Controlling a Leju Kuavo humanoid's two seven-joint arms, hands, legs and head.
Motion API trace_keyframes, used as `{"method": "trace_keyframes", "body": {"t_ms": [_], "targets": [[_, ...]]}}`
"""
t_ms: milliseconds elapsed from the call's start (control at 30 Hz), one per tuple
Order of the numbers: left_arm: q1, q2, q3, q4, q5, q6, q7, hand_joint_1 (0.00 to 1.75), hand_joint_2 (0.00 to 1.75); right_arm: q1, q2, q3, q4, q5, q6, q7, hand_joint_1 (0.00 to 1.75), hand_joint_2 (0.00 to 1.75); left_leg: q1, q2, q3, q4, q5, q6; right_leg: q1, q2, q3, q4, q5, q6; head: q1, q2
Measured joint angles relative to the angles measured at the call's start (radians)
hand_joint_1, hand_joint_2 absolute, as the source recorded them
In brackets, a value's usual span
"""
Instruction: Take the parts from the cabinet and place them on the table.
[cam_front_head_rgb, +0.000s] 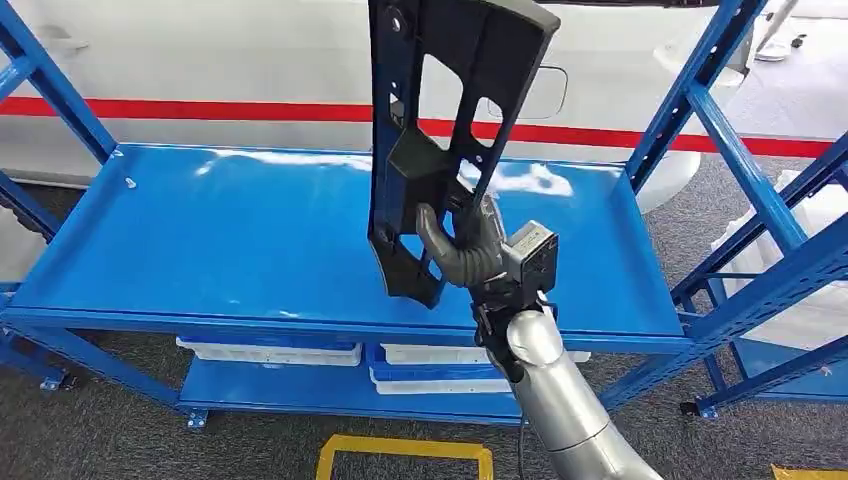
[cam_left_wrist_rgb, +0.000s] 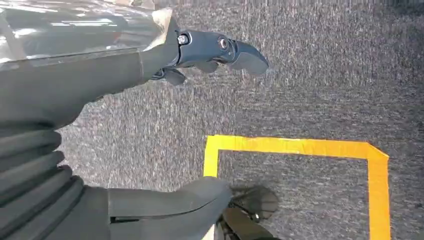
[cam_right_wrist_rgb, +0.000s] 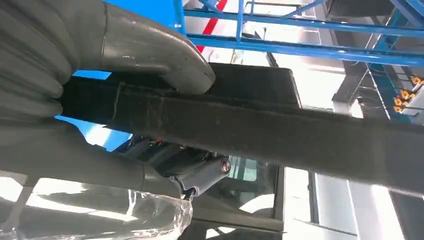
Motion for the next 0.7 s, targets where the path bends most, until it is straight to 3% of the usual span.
{"method": "trace_keyframes", "body": {"t_ms": [167,700], "targets": [[-0.002,0.0,0.003,0.0,0.002,0.031,0.024,0.0,1.75,0.0,-0.009,0.011,-0.013,0.006,-0.016,0.001,1.75,1.75,0.0,0.0,0.0,0.0,0.0,0.0,0.0,0.0,0.0,0.0,0.0,0.0,0.0,0.0],[-0.004,0.0,0.024,0.0,0.011,0.01,0.032,0.0,1.75,0.002,-0.023,0.048,-0.031,0.026,-0.02,0.003,1.75,1.75,-0.003,0.0,0.0,0.002,-0.001,0.0,-0.001,0.0,0.0,-0.001,0.001,0.001,0.0,0.0]]}}
